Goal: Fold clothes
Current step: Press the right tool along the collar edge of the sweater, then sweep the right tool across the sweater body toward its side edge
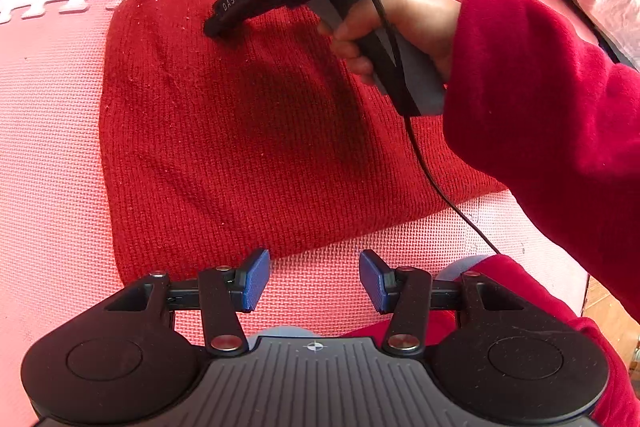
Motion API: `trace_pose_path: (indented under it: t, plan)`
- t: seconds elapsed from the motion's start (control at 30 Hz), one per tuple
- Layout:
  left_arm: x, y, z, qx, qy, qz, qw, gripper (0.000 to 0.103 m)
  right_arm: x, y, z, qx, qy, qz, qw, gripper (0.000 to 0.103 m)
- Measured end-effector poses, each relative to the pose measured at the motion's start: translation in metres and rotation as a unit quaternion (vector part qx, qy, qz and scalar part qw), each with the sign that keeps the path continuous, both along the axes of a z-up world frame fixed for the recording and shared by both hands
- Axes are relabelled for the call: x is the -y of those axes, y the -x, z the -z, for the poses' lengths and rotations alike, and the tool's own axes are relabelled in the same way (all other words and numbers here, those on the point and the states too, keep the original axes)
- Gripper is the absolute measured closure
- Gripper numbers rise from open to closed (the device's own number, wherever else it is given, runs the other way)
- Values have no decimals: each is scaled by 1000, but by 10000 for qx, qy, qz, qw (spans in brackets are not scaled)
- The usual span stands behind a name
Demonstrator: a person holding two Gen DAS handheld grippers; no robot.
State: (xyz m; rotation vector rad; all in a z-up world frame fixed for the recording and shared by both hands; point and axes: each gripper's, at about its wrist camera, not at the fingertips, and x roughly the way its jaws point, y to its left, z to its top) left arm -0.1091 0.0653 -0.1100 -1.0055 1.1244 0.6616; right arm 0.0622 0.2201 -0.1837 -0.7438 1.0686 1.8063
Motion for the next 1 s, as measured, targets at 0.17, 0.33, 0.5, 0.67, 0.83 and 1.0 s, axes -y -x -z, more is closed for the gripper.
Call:
trace_pose_path:
  t: [0.17,0.33,0.5,0.67,0.83,1.0]
  plan:
    - [-2,5,1,-30,11,-18,10000,51,-21,-5,2,395,-390,369,9978,103]
    - [-5,8,-2,-54,-19,-11,10000,51,-26,-17,3,575,-688,635,9939,103]
    - [-6,6,-2,-49,-17,-60,10000,51,-12,-44,-24,72,-597,716,9956,101]
    - [-4,-1,-1,2,-20,-33,10000,51,30,-25,-28,-63,-172,-593,9981,101]
    - [5,-9,-1,40,-7,143,9999,51,39,-21,-6,79,-57,-825,9965,103]
    - [10,-9,4,-25,62,173,9998,51,8,-42,2,-384,-248,-71,9989,103]
